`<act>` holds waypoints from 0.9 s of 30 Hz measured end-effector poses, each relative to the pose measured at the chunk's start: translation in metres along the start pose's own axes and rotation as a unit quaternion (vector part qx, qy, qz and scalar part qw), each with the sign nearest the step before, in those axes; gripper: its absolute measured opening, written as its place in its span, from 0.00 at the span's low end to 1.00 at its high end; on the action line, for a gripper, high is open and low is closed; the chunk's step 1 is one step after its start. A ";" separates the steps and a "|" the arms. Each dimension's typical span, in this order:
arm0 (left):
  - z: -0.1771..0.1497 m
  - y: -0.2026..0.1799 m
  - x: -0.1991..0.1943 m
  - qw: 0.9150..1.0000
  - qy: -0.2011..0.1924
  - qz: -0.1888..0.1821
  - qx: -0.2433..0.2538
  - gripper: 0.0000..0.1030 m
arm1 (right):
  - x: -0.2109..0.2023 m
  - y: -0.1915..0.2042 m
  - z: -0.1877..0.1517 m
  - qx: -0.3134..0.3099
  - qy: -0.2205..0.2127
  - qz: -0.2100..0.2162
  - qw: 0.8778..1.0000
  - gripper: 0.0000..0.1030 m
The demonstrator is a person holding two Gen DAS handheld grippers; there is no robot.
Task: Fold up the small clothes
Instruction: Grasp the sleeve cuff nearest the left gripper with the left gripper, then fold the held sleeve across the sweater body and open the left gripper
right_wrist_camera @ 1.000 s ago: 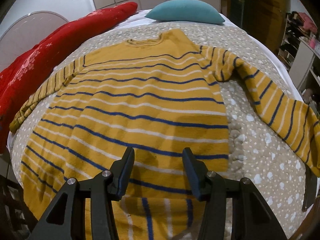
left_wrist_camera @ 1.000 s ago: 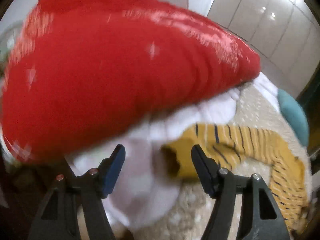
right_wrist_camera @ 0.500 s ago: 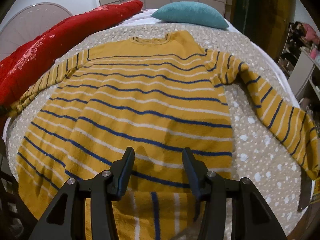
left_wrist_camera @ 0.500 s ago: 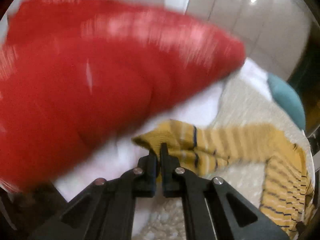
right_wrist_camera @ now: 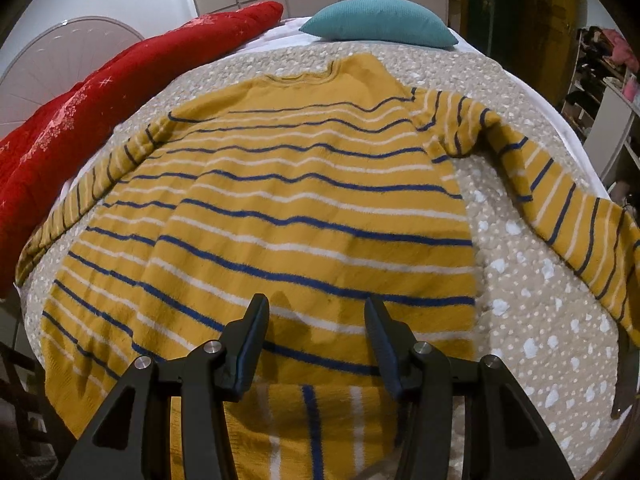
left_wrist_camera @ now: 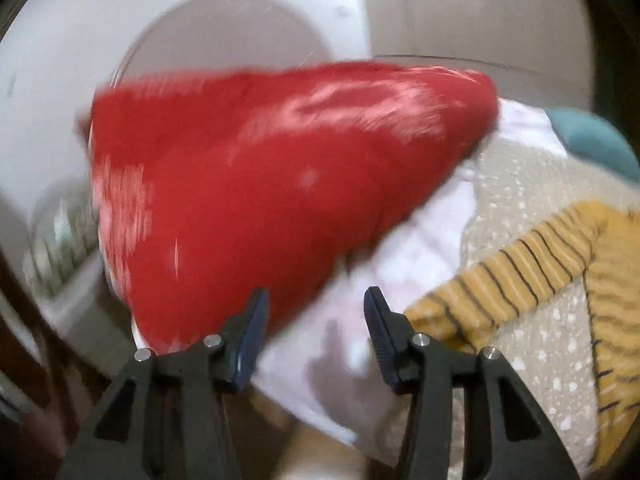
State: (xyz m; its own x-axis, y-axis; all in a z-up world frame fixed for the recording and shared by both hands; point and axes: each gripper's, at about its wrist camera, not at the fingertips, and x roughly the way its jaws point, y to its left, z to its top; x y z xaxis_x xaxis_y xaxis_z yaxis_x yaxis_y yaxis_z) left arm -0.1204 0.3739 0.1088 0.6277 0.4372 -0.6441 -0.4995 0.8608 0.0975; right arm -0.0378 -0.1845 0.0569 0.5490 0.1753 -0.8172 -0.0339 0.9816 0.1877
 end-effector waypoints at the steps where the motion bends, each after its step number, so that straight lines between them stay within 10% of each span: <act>1: -0.007 0.012 0.005 0.999 0.011 -0.016 -0.033 0.47 | -0.002 -0.001 0.001 0.001 -0.003 0.000 1.000 0.52; 9: -0.032 0.021 0.041 0.972 0.078 -0.149 -0.166 0.55 | -0.002 0.012 0.003 -0.012 0.001 -0.002 1.000 0.52; 17: -0.037 -0.017 0.092 0.891 0.160 -0.320 -0.279 0.55 | 0.000 0.040 -0.002 -0.058 0.004 -0.013 0.998 0.53; 20: -0.037 -0.029 0.112 0.887 0.181 -0.300 -0.300 0.52 | 0.000 0.039 -0.003 -0.057 0.004 -0.013 0.998 0.53; 23: -0.029 -0.029 0.123 0.887 0.184 -0.270 -0.327 0.04 | 0.000 0.034 -0.004 -0.052 0.005 -0.018 0.998 0.53; 27: 0.014 -0.034 0.102 0.900 0.127 -0.288 -0.302 0.04 | 0.000 0.028 -0.006 -0.049 0.005 -0.025 0.998 0.53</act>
State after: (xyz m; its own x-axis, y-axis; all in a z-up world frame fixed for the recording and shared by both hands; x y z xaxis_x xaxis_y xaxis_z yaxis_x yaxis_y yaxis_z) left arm -0.0312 0.3925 0.0502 0.7677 -0.1768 -0.6160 -0.4164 0.5931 -0.6891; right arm -0.0433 -0.1569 0.0588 0.5439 0.1261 -0.8296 -0.0886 0.9917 0.0926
